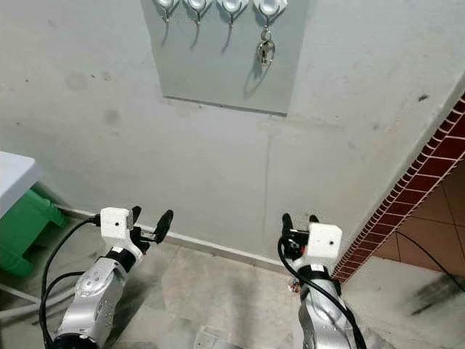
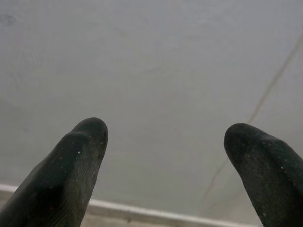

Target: Hang keys on a hook

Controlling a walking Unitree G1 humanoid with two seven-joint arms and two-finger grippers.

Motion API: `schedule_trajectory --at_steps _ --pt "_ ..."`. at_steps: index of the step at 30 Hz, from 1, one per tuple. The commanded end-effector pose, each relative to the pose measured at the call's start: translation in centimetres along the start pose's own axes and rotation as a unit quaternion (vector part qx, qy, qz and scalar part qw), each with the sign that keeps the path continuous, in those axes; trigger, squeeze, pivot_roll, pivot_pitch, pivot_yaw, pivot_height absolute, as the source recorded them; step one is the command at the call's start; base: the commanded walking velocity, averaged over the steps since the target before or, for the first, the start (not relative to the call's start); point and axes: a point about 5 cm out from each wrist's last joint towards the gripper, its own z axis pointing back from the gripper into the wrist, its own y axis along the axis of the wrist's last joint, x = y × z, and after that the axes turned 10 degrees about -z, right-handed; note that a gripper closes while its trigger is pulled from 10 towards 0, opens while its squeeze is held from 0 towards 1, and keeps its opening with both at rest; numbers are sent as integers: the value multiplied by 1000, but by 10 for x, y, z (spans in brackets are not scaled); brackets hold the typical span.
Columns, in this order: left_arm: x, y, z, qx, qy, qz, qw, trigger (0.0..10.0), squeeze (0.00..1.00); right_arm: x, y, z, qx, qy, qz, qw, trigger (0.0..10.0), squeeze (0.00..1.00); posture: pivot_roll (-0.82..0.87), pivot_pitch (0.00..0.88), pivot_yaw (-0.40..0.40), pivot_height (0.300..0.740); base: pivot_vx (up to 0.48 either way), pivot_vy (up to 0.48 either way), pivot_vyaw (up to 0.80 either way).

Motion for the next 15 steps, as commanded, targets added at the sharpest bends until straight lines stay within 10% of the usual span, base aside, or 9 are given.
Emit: schedule_trajectory --at_steps 1,15 --pt "-5 2 -1 3 10 -6 1000 10000 0 1 -4 -2 -14 2 -4 1000 10000 0 -102 61 33 740 0 0 0" --pt "-7 12 -15 5 7 -4 1000 10000 0 7 0 -7 -7 -10 34 999 10000 0 -108 32 44 740 0 0 29"
